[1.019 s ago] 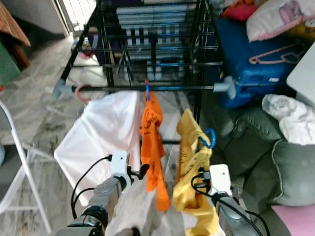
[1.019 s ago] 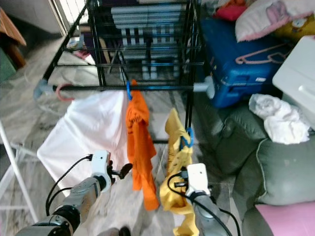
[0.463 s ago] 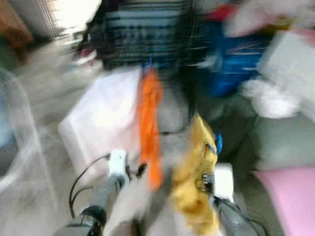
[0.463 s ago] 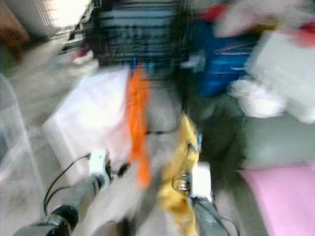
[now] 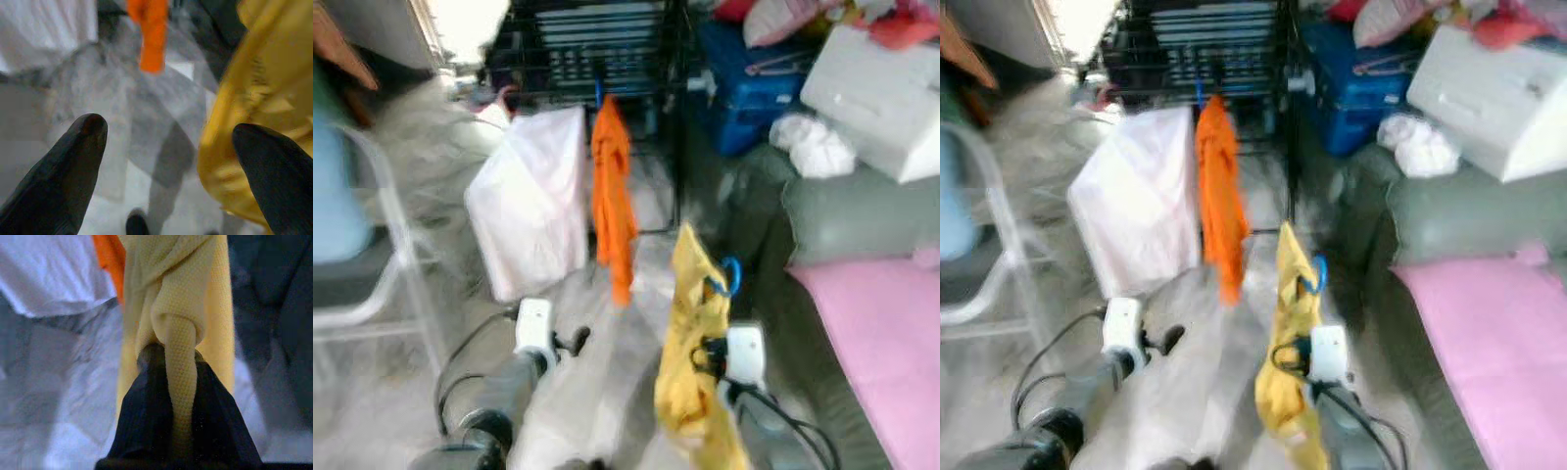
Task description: Hang hanger
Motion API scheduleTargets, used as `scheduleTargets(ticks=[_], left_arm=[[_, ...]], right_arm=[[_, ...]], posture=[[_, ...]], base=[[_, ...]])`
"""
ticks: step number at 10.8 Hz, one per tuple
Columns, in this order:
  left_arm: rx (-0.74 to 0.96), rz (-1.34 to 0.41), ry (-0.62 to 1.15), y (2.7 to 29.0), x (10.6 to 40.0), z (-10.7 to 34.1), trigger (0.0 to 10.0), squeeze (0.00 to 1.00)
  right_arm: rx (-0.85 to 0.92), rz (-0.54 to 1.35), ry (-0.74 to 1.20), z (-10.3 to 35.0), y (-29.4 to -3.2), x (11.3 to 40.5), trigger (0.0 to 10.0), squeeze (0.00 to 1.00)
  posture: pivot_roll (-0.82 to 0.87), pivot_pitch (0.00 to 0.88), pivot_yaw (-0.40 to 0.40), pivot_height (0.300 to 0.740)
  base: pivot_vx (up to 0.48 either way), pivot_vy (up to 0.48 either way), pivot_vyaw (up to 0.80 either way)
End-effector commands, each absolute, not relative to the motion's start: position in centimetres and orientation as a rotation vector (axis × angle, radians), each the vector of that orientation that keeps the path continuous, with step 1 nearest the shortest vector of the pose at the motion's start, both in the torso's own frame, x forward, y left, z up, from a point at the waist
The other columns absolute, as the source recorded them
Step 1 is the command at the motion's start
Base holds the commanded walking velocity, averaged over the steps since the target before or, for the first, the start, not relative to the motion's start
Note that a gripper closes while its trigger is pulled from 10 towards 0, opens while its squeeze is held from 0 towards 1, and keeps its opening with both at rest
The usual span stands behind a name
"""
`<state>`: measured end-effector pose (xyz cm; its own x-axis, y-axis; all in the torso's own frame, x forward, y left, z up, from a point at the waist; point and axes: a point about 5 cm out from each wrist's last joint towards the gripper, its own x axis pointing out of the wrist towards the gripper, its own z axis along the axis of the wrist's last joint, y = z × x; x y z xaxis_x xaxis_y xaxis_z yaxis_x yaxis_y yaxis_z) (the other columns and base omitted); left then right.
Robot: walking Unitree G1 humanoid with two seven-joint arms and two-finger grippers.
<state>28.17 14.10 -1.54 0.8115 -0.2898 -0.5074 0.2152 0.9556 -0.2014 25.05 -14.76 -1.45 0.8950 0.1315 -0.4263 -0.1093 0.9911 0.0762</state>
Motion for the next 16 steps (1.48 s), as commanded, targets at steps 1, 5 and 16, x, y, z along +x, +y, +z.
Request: scheduleTargets(ticks=[1,5,16], left_arm=[[-0.116,-0.252,0.572,14.7,28.0,-1.7,10.0,0.0],[-0.113,-0.197,0.585,15.4,27.6,-2.2,10.0,0.0],[-0.071,-0.017,0.491,19.8,27.3,-1.6,10.0,0.0]], right_arm=[[0.053,0.151,0.413,-0.9,-14.4,25.6,10.0,0.0],[0.018,0.232,0.47,-2.1,-14.0,25.5,10.0,0.0],[-0.074,0.295,0.393,-1.1,-12.9,27.2,10.0,0.0]], posture=[[-0.16,0.023,0.058,0.74],[-0.14,0.017,0.056,0.74],[-0.04,0.0,-0.041,0.74]], base=[[-0.386,0.0,0.0],[-0.188,0.0,0.0],[0.0,0.0,0.0]])
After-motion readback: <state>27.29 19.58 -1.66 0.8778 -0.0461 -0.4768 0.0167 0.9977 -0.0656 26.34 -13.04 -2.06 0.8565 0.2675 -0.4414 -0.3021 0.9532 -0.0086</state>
